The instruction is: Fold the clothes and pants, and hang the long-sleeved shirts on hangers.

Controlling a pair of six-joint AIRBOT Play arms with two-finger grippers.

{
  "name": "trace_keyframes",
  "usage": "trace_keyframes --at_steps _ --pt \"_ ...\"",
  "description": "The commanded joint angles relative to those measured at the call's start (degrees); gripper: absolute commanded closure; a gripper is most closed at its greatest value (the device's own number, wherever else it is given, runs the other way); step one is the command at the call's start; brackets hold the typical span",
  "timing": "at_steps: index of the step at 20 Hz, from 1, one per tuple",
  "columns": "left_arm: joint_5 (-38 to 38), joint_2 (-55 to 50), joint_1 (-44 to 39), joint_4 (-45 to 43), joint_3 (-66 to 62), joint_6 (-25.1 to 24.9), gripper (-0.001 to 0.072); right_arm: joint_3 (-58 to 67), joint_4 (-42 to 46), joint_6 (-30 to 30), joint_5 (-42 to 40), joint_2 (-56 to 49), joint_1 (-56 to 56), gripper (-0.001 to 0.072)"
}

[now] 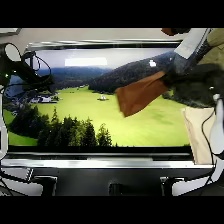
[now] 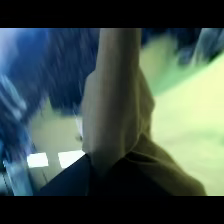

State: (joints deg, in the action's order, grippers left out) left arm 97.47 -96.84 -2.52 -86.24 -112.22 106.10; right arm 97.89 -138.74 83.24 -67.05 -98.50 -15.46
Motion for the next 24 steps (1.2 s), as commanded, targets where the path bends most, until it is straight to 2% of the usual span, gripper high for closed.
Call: trace_keyframes --at_steps 1,4,9,12,17,21,24 --pt "0.0 -0.3 0.0 0.0 0.0 0.0 0.0694 10.1 2.5 -8.2 -0.3 0.6 -7.9 0.0683" --pt "0.0 -0.7 0.0 0.0 0.0 0.0 0.0693 11.8 6.5 -14.4 0.0 2.6 -13.1 0.0683" --pt "0.0 -0.7 0.1 0.0 0.0 0.0 0.0694 11.8 21.8 -32.7 -1.8 8.0 -18.1 0.0683" --pt "0.0 -0.7 0.1 0.0 0.0 0.0 0.0694 11.8 28.5 -40.0 -4.0 11.3 -18.8 0.0683" --pt "0.0 -0.7 0.1 0.0 0.0 0.0 0.0693 11.8 37.0 -44.3 -13.6 14.1 -18.8 0.0683" --pt "0.0 -0.7 0.1 0.0 0.0 0.0 0.0694 11.8 46.5 -44.0 -23.5 14.9 -18.8 0.0682" --pt "0.0 -0.7 0.1 0.0 0.0 0.0 0.0693 11.6 51.3 -41.4 -28.1 14.9 -18.7 0.0683"
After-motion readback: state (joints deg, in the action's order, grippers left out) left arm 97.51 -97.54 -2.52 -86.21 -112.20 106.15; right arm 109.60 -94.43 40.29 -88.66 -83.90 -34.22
